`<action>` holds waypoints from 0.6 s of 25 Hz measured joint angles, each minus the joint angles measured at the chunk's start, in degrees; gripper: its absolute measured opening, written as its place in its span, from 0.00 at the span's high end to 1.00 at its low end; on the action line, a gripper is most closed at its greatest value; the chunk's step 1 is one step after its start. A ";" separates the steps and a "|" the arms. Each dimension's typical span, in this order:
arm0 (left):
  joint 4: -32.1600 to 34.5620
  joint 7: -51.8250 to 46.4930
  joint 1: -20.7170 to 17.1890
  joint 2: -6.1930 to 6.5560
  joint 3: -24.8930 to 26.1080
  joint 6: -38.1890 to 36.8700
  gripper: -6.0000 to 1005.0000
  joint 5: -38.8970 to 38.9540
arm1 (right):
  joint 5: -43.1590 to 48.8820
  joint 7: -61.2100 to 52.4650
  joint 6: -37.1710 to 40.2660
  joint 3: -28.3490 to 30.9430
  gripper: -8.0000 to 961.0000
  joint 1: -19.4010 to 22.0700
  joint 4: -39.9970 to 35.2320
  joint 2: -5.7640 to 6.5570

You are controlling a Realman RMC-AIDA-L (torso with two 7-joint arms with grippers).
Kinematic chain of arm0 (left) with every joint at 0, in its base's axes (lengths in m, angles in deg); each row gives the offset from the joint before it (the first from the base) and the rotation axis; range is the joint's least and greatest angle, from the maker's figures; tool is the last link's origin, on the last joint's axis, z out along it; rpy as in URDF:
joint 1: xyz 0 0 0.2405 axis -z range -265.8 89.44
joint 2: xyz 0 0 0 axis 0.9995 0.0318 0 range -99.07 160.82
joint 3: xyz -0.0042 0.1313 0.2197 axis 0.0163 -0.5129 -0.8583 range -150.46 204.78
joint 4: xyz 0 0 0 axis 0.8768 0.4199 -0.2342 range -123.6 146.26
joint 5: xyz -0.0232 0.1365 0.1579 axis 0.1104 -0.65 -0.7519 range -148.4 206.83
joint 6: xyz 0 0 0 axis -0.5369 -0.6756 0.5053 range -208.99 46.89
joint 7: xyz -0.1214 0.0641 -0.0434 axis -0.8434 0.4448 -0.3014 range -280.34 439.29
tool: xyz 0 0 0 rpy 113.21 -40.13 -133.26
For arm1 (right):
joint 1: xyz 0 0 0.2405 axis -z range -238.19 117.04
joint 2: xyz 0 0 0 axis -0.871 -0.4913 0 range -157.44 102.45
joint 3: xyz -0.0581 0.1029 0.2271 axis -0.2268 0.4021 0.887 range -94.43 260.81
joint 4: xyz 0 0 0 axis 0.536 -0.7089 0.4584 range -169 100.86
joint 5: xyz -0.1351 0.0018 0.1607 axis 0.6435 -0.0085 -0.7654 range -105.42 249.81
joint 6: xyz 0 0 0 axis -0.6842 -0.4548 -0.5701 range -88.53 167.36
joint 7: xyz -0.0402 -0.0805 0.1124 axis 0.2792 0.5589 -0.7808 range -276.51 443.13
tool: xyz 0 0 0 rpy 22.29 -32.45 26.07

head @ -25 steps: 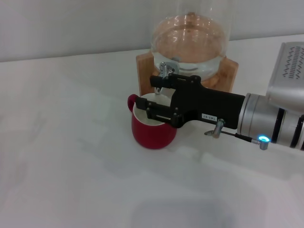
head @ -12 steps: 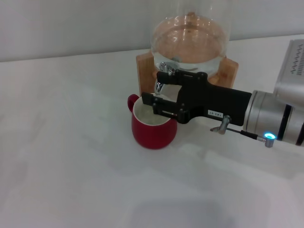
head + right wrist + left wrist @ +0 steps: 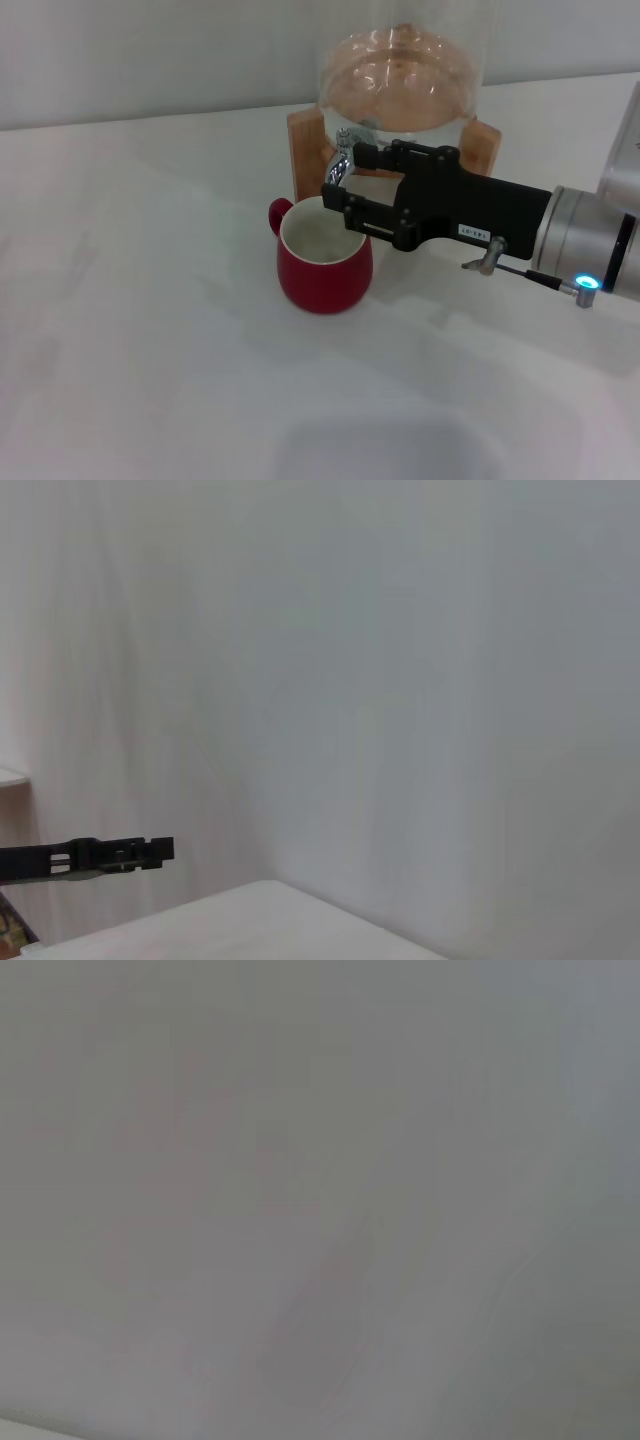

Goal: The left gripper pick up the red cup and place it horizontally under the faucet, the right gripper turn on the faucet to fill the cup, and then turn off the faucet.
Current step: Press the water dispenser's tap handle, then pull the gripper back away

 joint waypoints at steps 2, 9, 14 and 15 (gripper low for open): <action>0.03 0.00 0.01 0.00 0.00 0.00 0.14 0.01 | 0.01 0.00 0.03 0.36 0.33 0.13 0.00 0.00; 0.07 0.00 0.09 0.00 0.05 0.00 0.14 0.15 | 0.24 0.00 0.47 1.08 0.33 0.24 0.06 0.00; 0.09 0.00 0.07 0.00 0.16 0.01 0.14 0.30 | 0.43 -0.03 0.50 1.98 0.33 0.41 0.01 0.00; 0.10 0.00 0.07 0.01 0.16 0.01 0.14 0.32 | 0.45 -0.05 0.51 2.08 0.33 0.46 0.01 0.00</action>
